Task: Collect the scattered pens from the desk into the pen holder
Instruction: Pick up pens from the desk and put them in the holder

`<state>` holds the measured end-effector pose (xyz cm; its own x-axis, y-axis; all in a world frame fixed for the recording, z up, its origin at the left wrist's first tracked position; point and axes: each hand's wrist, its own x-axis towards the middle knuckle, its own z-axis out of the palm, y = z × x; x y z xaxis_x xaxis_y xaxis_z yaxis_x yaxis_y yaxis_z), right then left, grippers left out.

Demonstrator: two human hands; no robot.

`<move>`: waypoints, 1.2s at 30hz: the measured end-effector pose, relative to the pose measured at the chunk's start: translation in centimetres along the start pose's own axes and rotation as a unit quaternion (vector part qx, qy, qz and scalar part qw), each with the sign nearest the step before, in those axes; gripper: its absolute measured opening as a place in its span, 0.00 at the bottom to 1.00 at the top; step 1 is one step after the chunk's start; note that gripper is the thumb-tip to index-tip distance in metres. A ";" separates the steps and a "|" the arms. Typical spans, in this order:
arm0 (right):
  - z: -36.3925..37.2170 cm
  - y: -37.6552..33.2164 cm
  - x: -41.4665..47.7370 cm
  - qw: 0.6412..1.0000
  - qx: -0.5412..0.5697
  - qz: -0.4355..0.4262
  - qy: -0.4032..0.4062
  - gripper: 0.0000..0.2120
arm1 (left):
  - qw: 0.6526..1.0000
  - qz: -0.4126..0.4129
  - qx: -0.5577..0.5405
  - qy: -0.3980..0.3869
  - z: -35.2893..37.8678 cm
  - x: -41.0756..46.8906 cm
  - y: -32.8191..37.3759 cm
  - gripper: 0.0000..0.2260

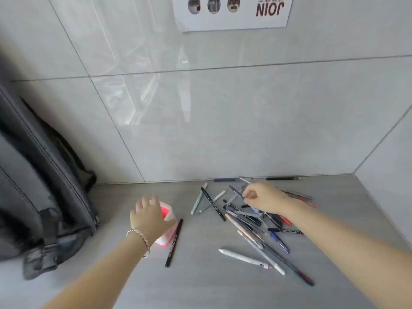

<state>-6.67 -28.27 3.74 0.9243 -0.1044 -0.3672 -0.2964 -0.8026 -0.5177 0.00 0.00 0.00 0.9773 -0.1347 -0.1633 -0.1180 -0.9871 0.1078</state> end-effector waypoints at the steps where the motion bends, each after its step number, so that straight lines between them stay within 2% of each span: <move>1: 0.7 0.0 0.6 1.000 0.000 0.009 -0.002 0.09 | 0.999 -0.035 -0.021 -0.021 0.2 0.2 -0.6 0.38; 4: 2.9 -0.7 2.4 0.999 0.010 0.043 0.007 0.10 | 0.987 -0.075 -0.142 -0.030 1.3 0.7 -2.0 0.38; 10: 8.7 -4.5 8.3 0.992 0.002 0.115 0.057 0.05 | 0.955 -0.038 -0.293 0.035 0.1 -0.6 -4.4 0.38; 12: 10.2 -6.1 10.7 0.985 0.012 0.150 0.086 0.12 | 0.942 -0.025 -0.332 0.051 -0.7 -1.1 -5.6 0.39; 17: 13.1 -7.5 14.8 0.955 0.018 0.276 0.107 0.22 | 0.944 0.004 -0.326 0.056 -0.6 -1.2 -8.5 0.42; 21: 14.0 -7.6 15.4 0.937 0.069 0.307 0.152 0.18 | 0.947 0.005 -0.318 0.031 0.0 -0.8 -10.0 0.42; 24: 13.1 -8.1 14.3 0.937 0.170 0.252 0.171 0.05 | 0.944 0.016 -0.327 0.035 0.3 -0.3 -10.5 0.41; 26: 11.4 -9.2 13.0 0.921 0.265 0.204 0.199 0.17 | 0.943 0.029 -0.331 0.034 0.3 0.0 -10.4 0.39; 28: 9.3 -11.7 10.4 0.880 0.390 0.141 0.230 0.15 | 0.940 0.047 -0.337 0.028 0.2 0.2 -10.0 0.37; 30: 7.8 -14.8 7.5 0.845 0.487 0.046 0.218 0.10 | 0.939 0.070 -0.337 0.018 0.3 0.3 -9.4 0.39; 32: 8.4 -17.5 5.0 0.863 0.472 -0.010 0.179 0.10 | 0.940 0.106 -0.323 0.015 0.4 0.5 -8.8 0.39; 34: 10.7 -18.8 3.8 0.914 0.377 -0.018 0.147 0.09 | 0.935 0.136 -0.326 0.013 0.5 0.6 -8.2 0.37; 36: 12.9 -19.1 3.4 0.948 0.292 -0.015 0.123 0.06 | 0.934 0.161 -0.319 0.008 0.4 0.6 -7.8 0.34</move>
<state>-0.94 -5.75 2.38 0.9414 -0.2776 -0.1913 -0.2851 -0.3528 -0.8912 1.44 7.60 -1.35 0.9126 -0.4089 -0.0068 -0.2828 -0.6430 0.7118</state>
